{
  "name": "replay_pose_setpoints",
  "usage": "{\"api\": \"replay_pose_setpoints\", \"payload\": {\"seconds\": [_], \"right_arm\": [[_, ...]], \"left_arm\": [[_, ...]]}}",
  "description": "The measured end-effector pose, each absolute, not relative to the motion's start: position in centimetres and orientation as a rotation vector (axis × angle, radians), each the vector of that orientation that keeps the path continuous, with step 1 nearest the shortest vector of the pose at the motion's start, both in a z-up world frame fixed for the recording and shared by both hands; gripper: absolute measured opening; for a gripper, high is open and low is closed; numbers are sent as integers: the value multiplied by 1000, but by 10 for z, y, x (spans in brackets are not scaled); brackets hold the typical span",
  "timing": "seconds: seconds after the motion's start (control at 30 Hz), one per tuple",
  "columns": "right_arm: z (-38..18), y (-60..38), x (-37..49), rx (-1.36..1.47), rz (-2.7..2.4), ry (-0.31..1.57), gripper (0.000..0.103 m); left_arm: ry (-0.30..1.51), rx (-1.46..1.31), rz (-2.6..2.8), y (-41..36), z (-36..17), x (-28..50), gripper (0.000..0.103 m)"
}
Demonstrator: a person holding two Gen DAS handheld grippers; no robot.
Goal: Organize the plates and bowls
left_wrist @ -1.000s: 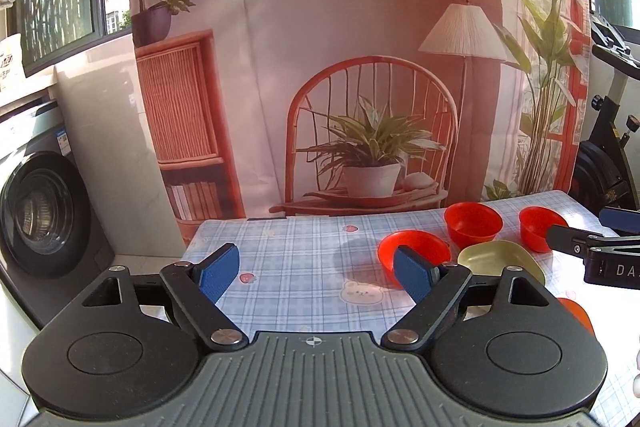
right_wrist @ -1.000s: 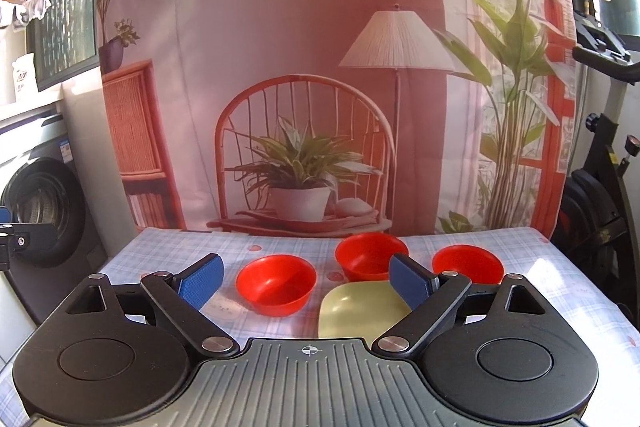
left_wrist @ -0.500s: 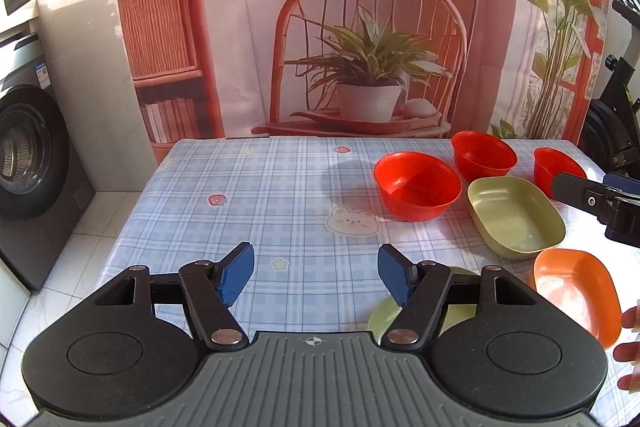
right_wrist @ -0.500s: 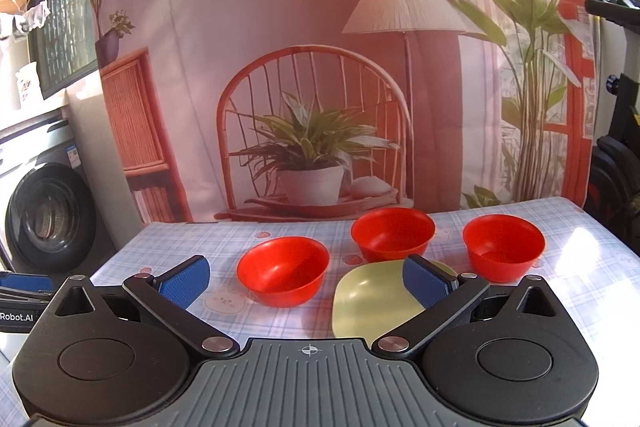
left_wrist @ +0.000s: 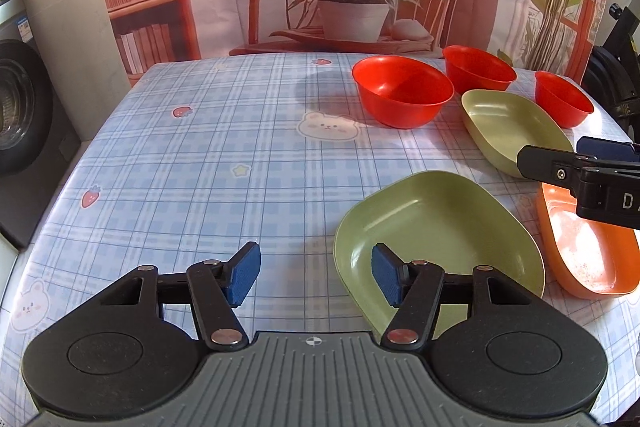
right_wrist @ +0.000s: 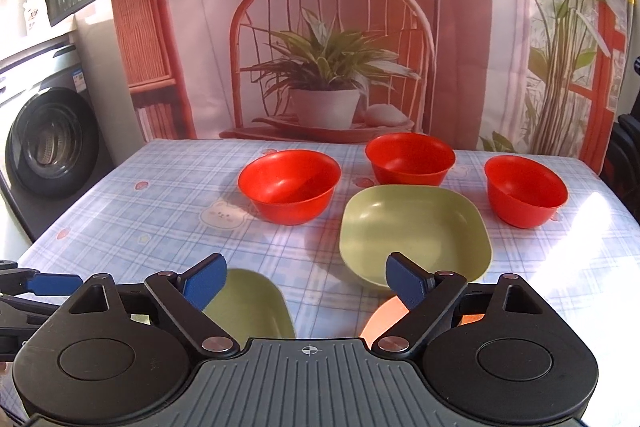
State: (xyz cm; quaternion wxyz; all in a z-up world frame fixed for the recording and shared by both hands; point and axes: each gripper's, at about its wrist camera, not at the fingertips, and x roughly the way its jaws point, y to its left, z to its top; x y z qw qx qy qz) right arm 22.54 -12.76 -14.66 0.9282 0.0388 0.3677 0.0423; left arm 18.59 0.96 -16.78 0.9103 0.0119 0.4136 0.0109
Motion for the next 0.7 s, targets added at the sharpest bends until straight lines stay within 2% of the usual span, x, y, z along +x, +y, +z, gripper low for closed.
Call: {"api": "replay_pose_setpoints", "payload": {"seconds": [0.03, 0.1, 0.27, 0.47, 0.53, 0.67, 0.7], "right_arm": [[-150, -126, 226, 81, 99, 767, 71], [-158, -123, 227, 83, 114, 797, 52], [-171, -115, 225, 54, 143, 836, 36], [-183, -112, 225, 33, 141, 879, 26], [-186, -112, 225, 28, 132, 891, 25], [-190, -113, 224, 24, 132, 908, 17], [-190, -113, 224, 22, 132, 909, 14]], "left_arm": [[859, 23, 22, 9, -171, 185, 64], [871, 20, 18, 7, -176, 184, 64], [911, -12, -7, 6, -184, 183, 57], [940, -41, -28, 8, -191, 183, 51], [951, -52, -38, 8, -194, 183, 43], [953, -80, -49, 10, -196, 182, 35], [951, -80, -58, 9, -196, 182, 27]]}}
